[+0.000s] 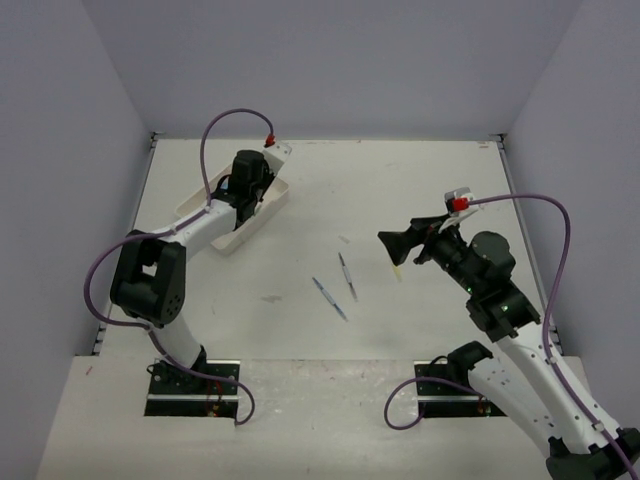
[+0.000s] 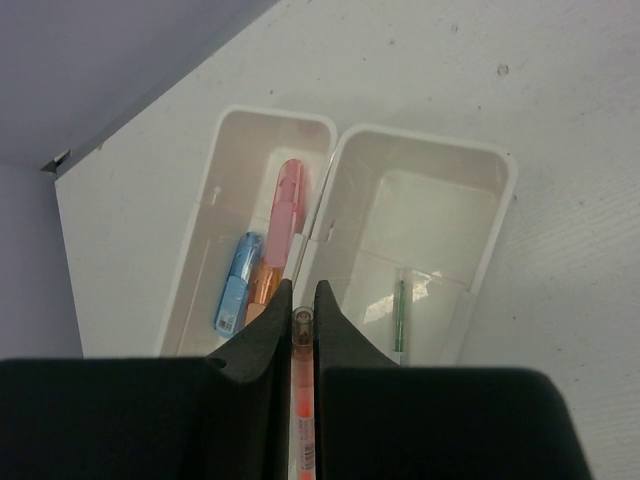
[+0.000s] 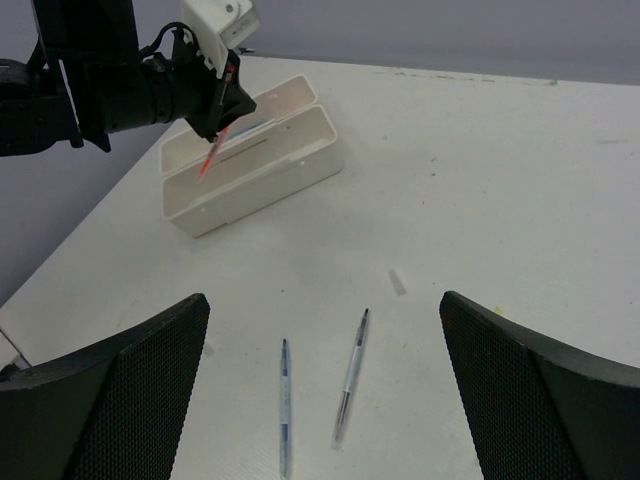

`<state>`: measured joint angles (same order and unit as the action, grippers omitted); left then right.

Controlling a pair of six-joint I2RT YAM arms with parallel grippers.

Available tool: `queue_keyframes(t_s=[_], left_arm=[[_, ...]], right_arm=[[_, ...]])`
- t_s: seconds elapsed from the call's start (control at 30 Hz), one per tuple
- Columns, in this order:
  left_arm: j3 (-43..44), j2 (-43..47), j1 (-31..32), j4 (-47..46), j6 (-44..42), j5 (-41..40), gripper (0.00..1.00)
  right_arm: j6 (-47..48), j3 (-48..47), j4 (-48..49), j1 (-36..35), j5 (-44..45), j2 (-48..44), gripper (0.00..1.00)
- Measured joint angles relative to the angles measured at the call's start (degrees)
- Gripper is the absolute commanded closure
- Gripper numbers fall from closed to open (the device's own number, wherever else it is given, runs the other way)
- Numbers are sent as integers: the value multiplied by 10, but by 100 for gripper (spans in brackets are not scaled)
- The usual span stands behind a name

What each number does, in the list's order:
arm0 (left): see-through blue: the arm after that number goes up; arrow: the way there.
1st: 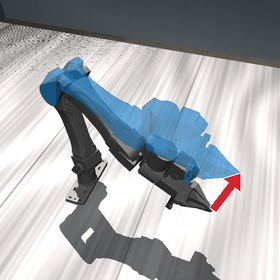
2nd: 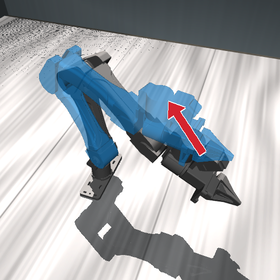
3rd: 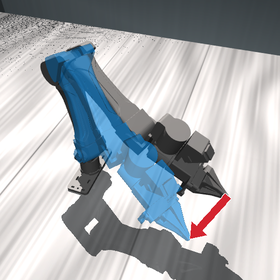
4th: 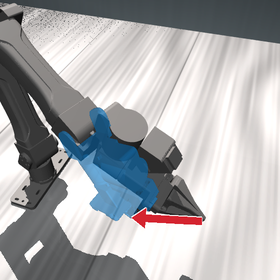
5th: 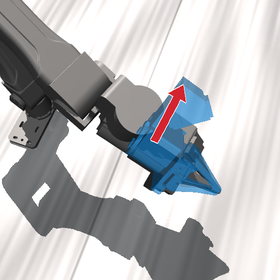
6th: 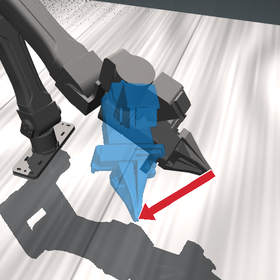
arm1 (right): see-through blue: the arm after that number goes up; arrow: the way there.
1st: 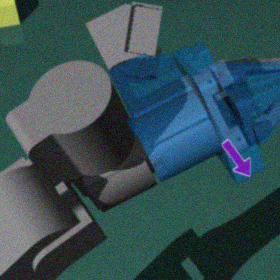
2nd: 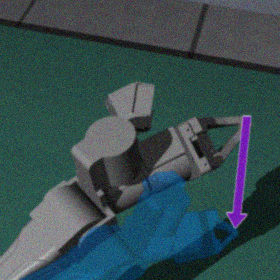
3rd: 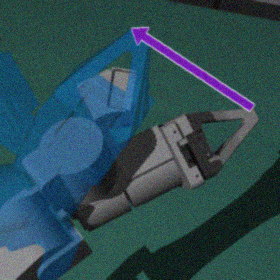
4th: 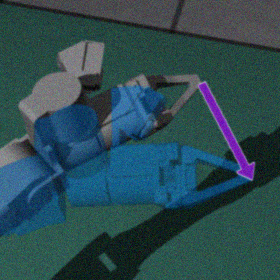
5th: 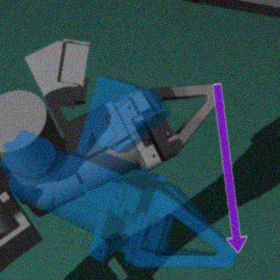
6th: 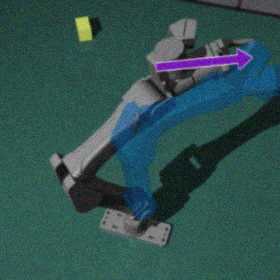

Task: Sort the stationery into containers
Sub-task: Place the pen in the storage box.

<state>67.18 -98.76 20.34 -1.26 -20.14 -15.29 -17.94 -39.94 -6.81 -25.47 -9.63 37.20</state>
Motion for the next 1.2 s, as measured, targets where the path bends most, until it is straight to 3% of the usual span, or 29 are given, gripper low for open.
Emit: queue_keyframes(t_s=[1.2], left_arm=[[-6, 0, 8, -18, 0, 30, 100]], right_arm=[[1, 1, 0, 0, 12, 23, 1]])
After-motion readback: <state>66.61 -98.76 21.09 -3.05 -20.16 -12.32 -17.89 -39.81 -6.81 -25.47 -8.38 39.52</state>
